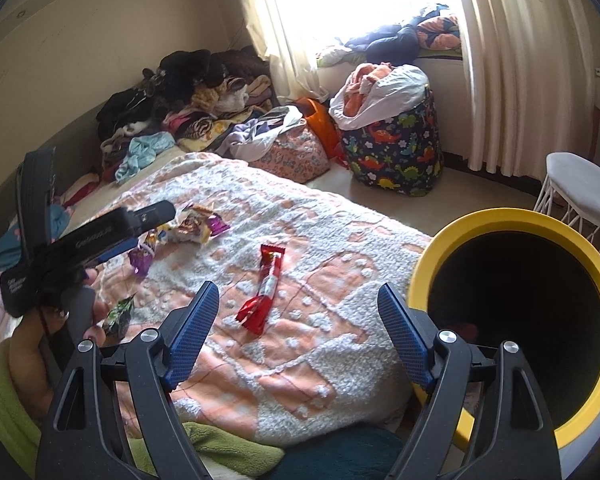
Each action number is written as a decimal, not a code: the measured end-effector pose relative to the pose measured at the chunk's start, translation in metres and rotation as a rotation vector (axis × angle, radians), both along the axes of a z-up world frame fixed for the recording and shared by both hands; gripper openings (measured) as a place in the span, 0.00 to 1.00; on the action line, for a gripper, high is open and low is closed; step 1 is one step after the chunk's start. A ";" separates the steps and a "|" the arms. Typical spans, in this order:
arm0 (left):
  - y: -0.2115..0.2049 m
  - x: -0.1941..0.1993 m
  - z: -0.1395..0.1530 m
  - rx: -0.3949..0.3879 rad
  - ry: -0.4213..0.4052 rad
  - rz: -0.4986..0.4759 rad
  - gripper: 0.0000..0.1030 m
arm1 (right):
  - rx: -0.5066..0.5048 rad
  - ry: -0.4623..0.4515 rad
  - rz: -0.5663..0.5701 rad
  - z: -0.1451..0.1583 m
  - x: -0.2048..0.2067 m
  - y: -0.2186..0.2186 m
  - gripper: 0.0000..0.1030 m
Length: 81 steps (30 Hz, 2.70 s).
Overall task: Collect trash
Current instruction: 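Move both open grippers back to the snack wrappers on the bed, then grasp the brown snack wrapper with the left gripper while the right gripper grasps the red wrapper, then carry both wrappers in the grippers over the yellow bin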
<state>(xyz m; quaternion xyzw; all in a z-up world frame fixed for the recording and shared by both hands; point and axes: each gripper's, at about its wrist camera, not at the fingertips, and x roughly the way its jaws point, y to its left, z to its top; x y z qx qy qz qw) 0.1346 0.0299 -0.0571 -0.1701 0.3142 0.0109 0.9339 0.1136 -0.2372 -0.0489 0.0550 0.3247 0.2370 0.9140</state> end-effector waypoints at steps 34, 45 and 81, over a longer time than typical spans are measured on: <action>0.062 0.056 -0.045 -0.203 0.102 0.101 0.26 | -0.084 0.160 0.093 -0.059 0.049 0.085 0.55; 0.057 0.060 -0.048 -0.194 0.116 0.082 0.10 | -0.049 0.212 0.121 -0.068 0.046 0.077 0.09; -0.009 0.022 -0.034 -0.079 0.110 -0.149 0.05 | 0.030 0.157 0.079 -0.035 0.015 0.027 0.07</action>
